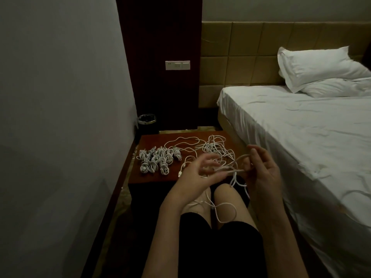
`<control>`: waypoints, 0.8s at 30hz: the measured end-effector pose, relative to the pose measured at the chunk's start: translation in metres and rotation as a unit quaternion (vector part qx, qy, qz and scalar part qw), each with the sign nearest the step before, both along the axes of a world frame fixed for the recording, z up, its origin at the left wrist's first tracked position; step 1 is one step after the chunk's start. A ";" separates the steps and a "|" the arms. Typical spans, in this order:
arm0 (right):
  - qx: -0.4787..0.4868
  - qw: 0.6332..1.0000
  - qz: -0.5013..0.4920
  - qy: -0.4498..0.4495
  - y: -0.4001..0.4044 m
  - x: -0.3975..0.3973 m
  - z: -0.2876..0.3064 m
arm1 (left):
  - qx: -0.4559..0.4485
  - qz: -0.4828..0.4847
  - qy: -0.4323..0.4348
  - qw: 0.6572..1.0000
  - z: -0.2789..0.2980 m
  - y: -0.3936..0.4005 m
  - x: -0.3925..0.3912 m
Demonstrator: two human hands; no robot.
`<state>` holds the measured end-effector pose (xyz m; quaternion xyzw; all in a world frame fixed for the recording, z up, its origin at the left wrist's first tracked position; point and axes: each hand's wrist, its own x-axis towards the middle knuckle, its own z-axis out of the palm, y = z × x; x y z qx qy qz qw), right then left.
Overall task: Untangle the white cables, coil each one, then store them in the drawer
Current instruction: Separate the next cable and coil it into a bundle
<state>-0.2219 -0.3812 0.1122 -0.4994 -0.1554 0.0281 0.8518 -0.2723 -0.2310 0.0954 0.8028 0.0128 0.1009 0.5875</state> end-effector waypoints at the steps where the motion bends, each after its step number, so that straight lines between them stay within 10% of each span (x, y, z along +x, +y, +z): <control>1: 0.018 1.000 0.008 0.000 0.001 -0.001 0.001 | 0.021 -0.006 0.003 1.000 -0.001 -0.002 0.001; 6: 0.063 0.997 -0.037 0.010 -0.001 0.000 0.001 | -0.198 0.008 -0.009 0.980 -0.008 0.002 0.001; 9: 0.053 0.997 -0.061 0.000 0.002 -0.003 0.000 | -0.562 0.002 -0.010 0.827 -0.007 0.004 0.009; 12: 0.055 0.996 -0.073 -0.013 0.009 -0.008 0.002 | -0.692 0.022 0.013 0.721 -0.020 0.002 0.017; 16: 0.086 0.990 -0.109 -0.023 0.001 -0.006 0.006 | -0.604 0.141 0.074 0.781 -0.041 0.016 0.016; 20: 0.035 0.993 -0.104 -0.047 0.002 -0.009 0.005 | -0.259 0.220 0.092 0.936 -0.030 0.005 0.014; 24: -0.035 0.996 -0.056 -0.061 -0.002 -0.008 0.003 | 0.001 0.187 0.087 0.978 -0.022 0.004 0.013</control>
